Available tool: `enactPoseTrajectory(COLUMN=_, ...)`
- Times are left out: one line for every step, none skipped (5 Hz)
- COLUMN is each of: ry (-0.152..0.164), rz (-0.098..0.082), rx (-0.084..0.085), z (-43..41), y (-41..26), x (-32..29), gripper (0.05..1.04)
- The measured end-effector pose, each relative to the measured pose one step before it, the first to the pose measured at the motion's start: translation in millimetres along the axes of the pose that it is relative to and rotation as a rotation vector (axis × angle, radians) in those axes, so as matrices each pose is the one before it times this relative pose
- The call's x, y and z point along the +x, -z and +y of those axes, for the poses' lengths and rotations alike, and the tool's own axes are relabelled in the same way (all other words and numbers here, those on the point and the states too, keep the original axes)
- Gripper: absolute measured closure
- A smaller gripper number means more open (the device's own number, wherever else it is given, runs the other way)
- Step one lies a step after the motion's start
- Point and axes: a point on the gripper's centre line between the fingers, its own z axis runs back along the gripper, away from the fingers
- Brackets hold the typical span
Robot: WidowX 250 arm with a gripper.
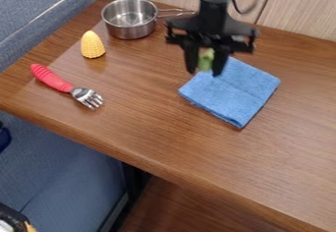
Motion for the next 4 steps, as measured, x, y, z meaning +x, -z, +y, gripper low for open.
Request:
enactPoseTrajectory(ry=-0.0953, rz=-0.0264, rx=0.0075, z=23.53, y=-15.09, x=4.13, gripper=0.669)
enactPoseTrajectory(ry=-0.1723, rz=-0.0011, rx=0.0383, z=40.46, y=-0.71, x=8.43, gripper=0.669)
enactPoseTrajectory(ry=-0.1138, rz=0.0062, rx=0.0282, z=26.45, y=5.21, x=11.62, gripper=0.669)
enactPoseTrajectory(ry=-0.0384, rz=0.0436, rx=0.0677, z=23.95, y=23.72, x=8.51, gripper=0.669)
